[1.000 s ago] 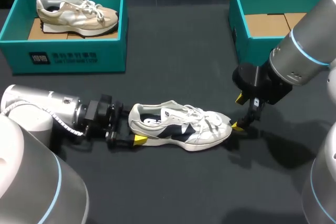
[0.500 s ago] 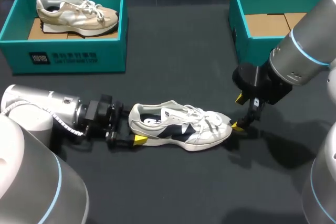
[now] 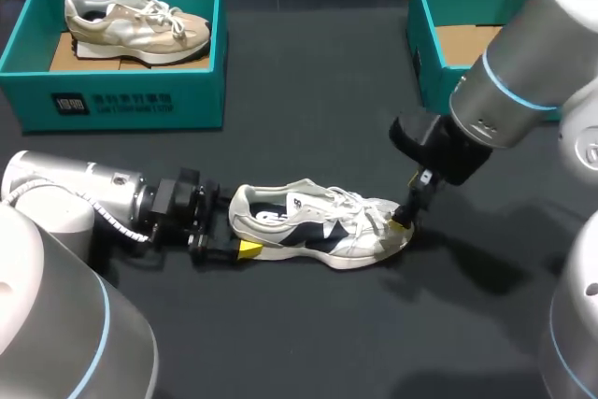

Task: Take the shoe out of the shoebox, open the shoe tongue, remove and reinsert the insole, then place the shoe into the shoebox

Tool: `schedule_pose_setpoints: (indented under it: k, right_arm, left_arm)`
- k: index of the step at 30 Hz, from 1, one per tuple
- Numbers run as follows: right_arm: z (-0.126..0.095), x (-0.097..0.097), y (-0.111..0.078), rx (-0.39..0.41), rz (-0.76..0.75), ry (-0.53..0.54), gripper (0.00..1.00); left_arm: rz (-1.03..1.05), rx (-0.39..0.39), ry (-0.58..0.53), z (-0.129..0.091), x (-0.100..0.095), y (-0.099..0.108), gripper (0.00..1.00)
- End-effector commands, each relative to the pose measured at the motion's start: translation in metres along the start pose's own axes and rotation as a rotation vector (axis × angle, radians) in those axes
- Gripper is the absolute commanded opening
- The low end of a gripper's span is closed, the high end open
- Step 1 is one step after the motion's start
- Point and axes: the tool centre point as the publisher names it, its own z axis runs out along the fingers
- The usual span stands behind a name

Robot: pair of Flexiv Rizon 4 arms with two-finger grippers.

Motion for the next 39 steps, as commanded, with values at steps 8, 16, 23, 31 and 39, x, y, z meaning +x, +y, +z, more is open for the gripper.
schedule_pose_setpoints:
  k: [8, 16, 23, 31, 39]
  right_arm:
    - [-0.005, 0.039, 0.064, 0.11, 0.506, -0.159, 1.0]
    - [-0.016, 0.056, 0.077, 0.107, 0.505, -0.207, 1.0]
    - [-0.016, 0.056, 0.077, 0.107, 0.505, -0.207, 1.0]
    - [-0.001, 0.059, 0.105, 0.135, 0.916, -0.289, 1.0]
    - [0.001, 0.058, 0.107, 0.154, 0.951, -0.309, 1.0]
  left_arm:
    - [0.0, -0.001, -0.002, 0.003, 0.0, 0.0, 0.0]
    - [0.0, -0.001, -0.002, 0.003, 0.0, 0.0, 0.0]
    - [0.0, -0.001, -0.002, 0.003, 0.0, 0.0, 0.0]
    - [0.0, -0.001, -0.002, 0.003, 0.0, 0.0, 0.0]
    - [0.0, -0.001, -0.002, 0.003, 0.0, 0.0, 0.0]
